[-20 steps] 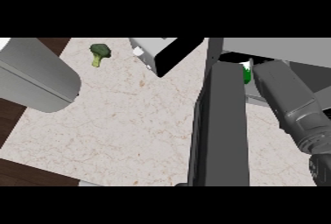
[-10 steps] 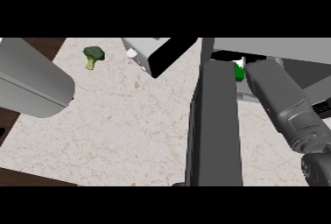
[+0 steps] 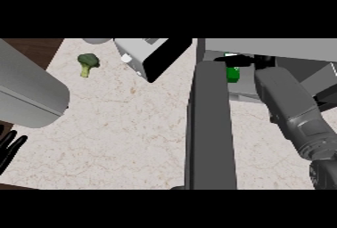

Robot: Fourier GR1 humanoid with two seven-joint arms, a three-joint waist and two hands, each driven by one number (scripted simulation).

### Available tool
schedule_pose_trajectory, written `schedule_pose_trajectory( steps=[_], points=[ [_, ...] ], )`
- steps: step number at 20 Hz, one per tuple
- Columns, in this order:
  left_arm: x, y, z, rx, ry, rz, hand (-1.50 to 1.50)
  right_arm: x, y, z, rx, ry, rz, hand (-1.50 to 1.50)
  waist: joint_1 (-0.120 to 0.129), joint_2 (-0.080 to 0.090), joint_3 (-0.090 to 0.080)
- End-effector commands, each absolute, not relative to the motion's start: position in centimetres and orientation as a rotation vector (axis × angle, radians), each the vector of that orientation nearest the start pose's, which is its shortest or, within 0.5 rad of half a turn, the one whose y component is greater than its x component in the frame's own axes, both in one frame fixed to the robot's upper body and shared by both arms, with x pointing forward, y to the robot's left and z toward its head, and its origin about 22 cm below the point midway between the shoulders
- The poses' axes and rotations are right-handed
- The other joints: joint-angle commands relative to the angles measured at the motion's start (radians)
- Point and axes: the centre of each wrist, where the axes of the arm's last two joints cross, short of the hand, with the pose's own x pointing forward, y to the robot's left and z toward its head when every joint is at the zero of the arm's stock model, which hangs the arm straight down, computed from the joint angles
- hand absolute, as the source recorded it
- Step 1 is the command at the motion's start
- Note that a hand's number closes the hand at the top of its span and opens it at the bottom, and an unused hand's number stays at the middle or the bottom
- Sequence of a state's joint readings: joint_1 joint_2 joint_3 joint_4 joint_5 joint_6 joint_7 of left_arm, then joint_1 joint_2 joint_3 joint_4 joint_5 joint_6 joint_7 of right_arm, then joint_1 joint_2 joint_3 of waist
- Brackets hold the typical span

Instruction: Pick up the milk, place it into the microwave and close the microwave

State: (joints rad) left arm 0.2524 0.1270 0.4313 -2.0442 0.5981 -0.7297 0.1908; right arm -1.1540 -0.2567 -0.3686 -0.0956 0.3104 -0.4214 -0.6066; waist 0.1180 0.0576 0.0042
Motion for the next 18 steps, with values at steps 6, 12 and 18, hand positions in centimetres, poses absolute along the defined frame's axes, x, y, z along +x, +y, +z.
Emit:
schedule_pose_trajectory(
  steps=[6, 12, 18],
  points=[
    [15.0, 32.9, 6.1, -0.522, -1.784, -0.293, -1.50, 43.6, -24.2, 3.0, -0.304, -1.863, 0.148, -1.50, -0.051, -0.027, -0.001],
    [16.2, 29.9, 4.8, -0.630, -1.677, -0.388, -1.50, 41.6, -24.8, -0.6, -0.038, -1.847, 0.111, -1.50, -0.083, -0.039, -0.002],
    [17.8, 29.5, 3.2, -0.633, -1.659, -0.464, -1.50, 38.9, -21.3, -5.1, 0.160, -1.791, -0.001, -1.50, -0.109, -0.054, -0.004]
  ],
)
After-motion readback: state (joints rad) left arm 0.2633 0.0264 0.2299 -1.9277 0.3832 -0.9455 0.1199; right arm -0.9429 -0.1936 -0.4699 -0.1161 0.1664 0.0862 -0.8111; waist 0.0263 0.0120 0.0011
